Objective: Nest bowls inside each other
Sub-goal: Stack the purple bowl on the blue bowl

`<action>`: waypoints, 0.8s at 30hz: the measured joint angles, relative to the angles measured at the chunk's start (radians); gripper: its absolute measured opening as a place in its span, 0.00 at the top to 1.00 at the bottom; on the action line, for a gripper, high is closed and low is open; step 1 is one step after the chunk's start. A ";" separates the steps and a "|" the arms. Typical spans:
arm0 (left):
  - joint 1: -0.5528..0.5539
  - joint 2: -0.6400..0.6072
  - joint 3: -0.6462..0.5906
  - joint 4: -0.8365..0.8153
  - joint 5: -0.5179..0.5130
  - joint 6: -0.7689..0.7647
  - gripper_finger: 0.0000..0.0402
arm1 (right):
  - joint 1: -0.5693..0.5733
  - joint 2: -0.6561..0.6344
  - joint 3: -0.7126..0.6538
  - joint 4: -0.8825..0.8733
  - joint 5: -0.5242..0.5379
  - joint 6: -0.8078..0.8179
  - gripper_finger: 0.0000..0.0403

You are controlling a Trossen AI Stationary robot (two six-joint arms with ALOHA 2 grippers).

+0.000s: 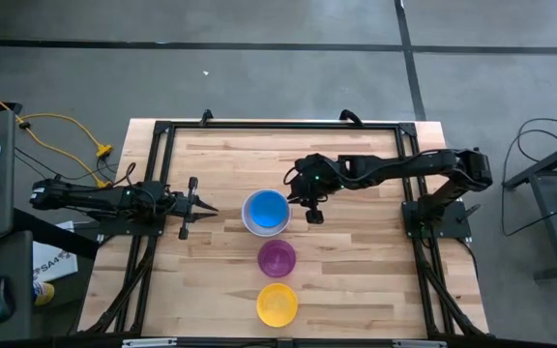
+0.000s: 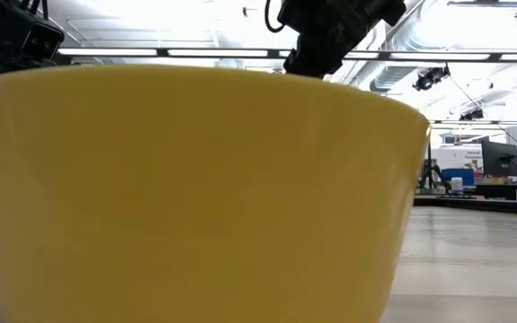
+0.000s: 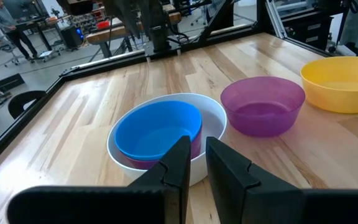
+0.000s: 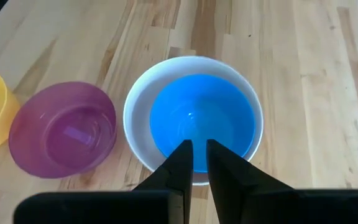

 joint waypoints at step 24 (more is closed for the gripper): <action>0.000 0.000 0.000 0.000 0.000 0.000 0.87 | 0.061 0.084 0.129 -0.126 0.142 0.110 0.90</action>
